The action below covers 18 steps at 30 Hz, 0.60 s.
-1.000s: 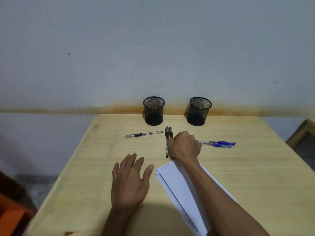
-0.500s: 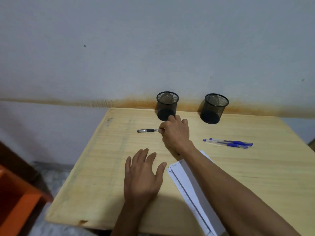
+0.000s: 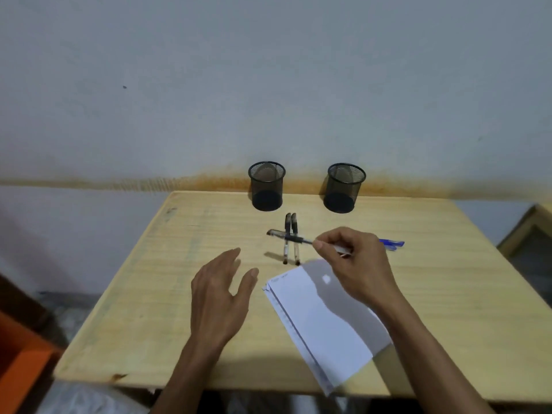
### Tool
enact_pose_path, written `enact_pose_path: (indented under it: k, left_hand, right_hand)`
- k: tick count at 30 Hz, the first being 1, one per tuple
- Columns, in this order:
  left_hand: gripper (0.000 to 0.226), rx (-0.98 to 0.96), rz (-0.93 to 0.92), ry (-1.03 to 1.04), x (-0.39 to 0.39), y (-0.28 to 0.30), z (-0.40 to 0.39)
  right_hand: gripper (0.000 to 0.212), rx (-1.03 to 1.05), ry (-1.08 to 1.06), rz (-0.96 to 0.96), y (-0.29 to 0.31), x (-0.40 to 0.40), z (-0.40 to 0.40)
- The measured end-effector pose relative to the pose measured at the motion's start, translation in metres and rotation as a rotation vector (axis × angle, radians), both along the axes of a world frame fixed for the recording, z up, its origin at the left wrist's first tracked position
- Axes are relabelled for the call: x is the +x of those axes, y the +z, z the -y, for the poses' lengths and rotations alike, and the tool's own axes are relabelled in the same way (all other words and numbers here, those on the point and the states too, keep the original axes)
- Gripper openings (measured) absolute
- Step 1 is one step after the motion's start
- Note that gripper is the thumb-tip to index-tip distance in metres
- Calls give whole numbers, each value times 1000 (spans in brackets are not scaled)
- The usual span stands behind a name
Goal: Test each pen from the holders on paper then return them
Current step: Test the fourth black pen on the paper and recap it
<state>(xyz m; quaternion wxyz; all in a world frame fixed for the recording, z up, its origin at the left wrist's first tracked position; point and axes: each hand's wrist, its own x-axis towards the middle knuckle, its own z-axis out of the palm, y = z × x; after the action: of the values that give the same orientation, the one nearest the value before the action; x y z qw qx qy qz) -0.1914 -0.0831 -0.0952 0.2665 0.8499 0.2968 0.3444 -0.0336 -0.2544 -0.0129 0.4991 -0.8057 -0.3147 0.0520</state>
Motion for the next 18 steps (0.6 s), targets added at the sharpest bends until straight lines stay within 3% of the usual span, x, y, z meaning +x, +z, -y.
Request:
enact_pose_path:
  k: [5,8,12,15,18]
  left_hand:
    - [44,196,41,-199,-11,19,36]
    - [30,263,52,-247,-11,26,53]
    - [26,227,85,-254,-13,35,66]
    - [28,129,82,-262,-14,43,74]
    - [26,81,74,-303,-16,54,82]
  right_hand:
    - [7,8,76,-181,-8,-26,49]
    - [7,154,90,-301,-4,-36,58]
    - [9,302,69,-447,-4,-47,58]
    - [3,306,107,-475,-10,-56,52]
    - [15,281,124,-456,-13,-59,50]
